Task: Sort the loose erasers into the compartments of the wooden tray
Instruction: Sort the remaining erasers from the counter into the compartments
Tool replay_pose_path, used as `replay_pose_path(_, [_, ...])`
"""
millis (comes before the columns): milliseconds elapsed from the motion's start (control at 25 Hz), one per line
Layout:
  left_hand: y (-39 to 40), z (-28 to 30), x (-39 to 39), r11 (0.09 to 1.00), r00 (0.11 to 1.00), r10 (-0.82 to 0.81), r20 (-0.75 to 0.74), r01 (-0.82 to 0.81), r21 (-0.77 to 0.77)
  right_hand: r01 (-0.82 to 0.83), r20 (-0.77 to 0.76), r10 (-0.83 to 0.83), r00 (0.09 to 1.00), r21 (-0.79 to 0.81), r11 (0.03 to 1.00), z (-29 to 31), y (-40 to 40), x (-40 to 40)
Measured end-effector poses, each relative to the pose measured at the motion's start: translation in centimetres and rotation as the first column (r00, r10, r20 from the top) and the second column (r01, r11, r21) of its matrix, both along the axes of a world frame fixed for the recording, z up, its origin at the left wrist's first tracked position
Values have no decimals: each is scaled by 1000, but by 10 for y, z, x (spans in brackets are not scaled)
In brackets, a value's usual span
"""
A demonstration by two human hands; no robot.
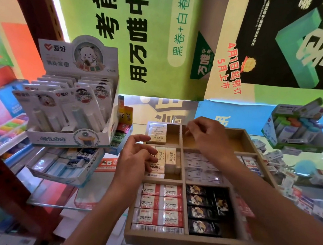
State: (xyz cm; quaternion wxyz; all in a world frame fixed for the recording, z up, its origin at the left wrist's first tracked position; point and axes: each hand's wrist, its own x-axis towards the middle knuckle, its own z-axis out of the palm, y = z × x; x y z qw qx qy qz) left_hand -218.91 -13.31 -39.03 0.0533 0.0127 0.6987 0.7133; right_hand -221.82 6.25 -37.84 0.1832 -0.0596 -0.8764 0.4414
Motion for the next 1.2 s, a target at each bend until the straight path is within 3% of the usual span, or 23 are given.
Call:
replay_pose_path(240, [6, 0, 7, 992, 999, -16, -43, 10, -122, 50, -66, -54, 996, -68, 996, 10, 60, 84])
replay_pose_path(440, [18, 10, 1, 954, 998, -21, 55, 36, -296, 156, -75, -149, 986, 95, 983, -22, 92, 156])
replay_pose_path(600, [57, 21, 13, 814, 982, -76, -175, -40, -579, 216, -210, -187, 960, 124, 969, -40, 120, 195])
replay_pose_path(720, [110, 22, 58, 780, 896, -291, -335, 20, -626, 289, -211, -242, 947, 234, 928, -67, 148, 223])
replay_pose_path(800, [145, 14, 81, 718, 761, -466, -452, 27, -695, 264, -146, -226, 963, 350, 899, -88, 168, 230])
replay_pose_path(880, [179, 5, 96, 602, 567, -673, -475, 47, -797, 209, -91, -188, 978, 428, 879, -100, 183, 232])
replay_pose_path(960, [201, -7, 102, 426, 423, -825, -376, 28, -904, 202, -95, -178, 979, 436, 877, -103, 186, 232])
replay_pose_path(1040, [210, -15, 105, 319, 420, -861, -287, 5, -948, 202, -104, -174, 979, 442, 874, -102, 184, 232])
replay_pose_path(1200, [211, -17, 109, 353, 486, -812, -322, -30, -935, 195, -76, -180, 981, 424, 885, -103, 186, 233])
